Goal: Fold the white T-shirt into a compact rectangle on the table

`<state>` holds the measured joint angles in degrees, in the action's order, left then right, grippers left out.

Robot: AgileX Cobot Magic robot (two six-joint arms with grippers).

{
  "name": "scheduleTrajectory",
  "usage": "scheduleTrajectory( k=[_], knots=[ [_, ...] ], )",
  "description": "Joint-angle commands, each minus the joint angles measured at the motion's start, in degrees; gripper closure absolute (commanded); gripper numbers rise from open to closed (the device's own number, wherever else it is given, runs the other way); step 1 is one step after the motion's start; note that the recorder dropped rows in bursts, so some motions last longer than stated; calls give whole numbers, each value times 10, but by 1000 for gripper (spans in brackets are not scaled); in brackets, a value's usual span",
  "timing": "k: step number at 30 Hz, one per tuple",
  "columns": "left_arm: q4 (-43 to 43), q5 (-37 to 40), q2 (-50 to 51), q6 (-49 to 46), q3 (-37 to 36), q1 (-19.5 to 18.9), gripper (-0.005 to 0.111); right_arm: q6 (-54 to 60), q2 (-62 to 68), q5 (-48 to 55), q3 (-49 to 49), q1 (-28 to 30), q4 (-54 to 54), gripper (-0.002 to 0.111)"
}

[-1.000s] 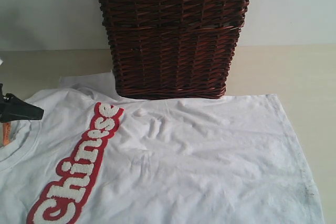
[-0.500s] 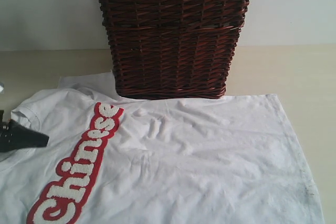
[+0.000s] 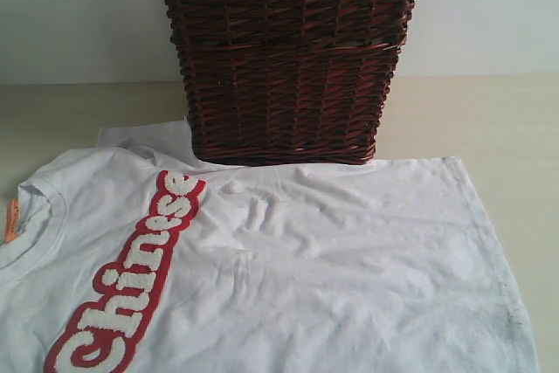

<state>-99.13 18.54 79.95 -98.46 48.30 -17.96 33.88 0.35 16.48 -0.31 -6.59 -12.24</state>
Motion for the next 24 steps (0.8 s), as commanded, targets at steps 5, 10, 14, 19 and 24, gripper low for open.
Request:
scheduleTrajectory(
  k=[5,10,14,19,24],
  knots=[
    [-8,-227,-189,57,-9,107,107,-1,-4,-3,3,-1,-3,108],
    [-8,-209,-350,55,-17,158,107,-1,-4,-3,3,-1,-3,108],
    [-8,-133,-477,55,-85,163,107,-1,-4,-3,3,-1,-3,108],
    [41,-109,-562,55,-241,163,107,-1,-4,-3,3,-1,-3,108],
    [99,-113,-579,41,-371,163,107,-1,-4,-3,3,-1,-3,108]
  ],
)
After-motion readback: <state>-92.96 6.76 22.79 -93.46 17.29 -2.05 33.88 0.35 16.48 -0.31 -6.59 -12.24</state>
